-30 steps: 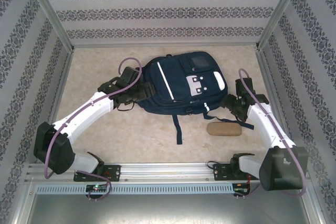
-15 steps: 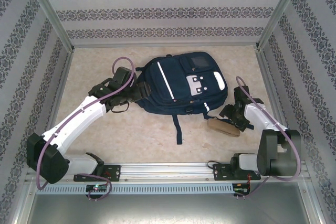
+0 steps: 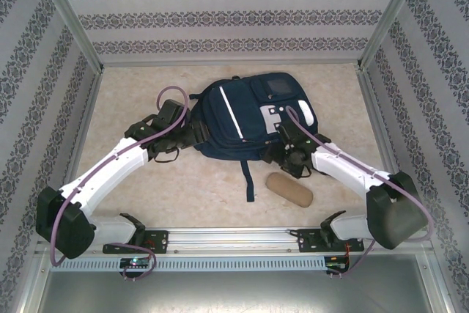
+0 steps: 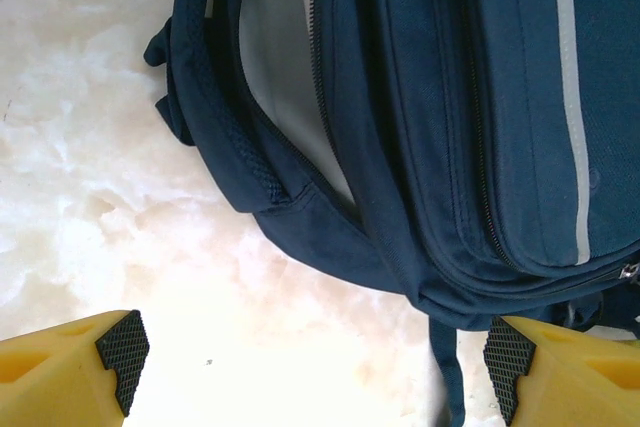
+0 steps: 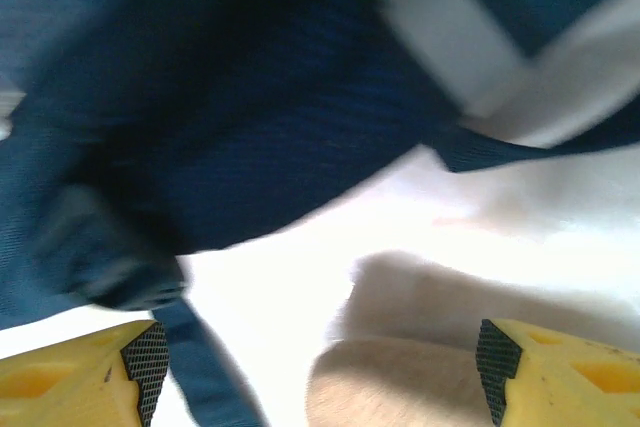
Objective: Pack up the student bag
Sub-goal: Move the glasses case to the center of the table.
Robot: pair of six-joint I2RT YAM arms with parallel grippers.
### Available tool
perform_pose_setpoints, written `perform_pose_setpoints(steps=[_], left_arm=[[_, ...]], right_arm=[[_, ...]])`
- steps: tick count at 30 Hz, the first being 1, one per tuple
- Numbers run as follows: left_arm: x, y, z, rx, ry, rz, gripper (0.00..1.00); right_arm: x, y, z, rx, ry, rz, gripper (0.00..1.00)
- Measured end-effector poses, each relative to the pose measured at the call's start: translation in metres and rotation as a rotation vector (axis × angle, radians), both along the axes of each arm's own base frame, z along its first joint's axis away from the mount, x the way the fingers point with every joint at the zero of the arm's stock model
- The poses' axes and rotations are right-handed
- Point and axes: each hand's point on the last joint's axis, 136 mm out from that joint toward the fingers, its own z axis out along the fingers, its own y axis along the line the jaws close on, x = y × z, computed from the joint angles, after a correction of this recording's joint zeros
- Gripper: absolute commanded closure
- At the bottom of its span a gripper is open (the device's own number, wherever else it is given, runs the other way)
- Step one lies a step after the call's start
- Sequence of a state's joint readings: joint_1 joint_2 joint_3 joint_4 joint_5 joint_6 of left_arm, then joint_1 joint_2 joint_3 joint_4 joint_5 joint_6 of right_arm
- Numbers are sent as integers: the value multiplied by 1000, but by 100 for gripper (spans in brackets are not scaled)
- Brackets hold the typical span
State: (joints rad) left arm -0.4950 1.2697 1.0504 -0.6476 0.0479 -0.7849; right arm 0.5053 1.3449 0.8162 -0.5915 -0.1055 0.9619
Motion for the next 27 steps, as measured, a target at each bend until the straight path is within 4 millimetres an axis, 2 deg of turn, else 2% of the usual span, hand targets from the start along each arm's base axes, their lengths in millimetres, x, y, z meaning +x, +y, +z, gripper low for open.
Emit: perform_pose_setpoints(steps=[2,5,8,13,22,25,27], left_arm=[[-3,2,0,-1,-2,1,10],[-6,4,2,-6,-11,2,10],[-9,6,5,-15,-23,4,10],[-12,8,5,-18,-26,4,10],[-16,10,4,-18,-27,5,10],[-18,11,7,-24,-38,5,10],[-18,11,7,-25,-39,5,10]], right_arm=[[6,8,11,-7,-31,35,12],[1,5,15,-53,-41,72,7],[-14,-9,9,-95,-28,97,2],[-45,-33,-8,-163,42,114,2],[-69,-89,-23,-200,84,-111,2],[-78,-96,-32,-178,97,-165,2],[-80,-90,-37,-140,95,-174,2]])
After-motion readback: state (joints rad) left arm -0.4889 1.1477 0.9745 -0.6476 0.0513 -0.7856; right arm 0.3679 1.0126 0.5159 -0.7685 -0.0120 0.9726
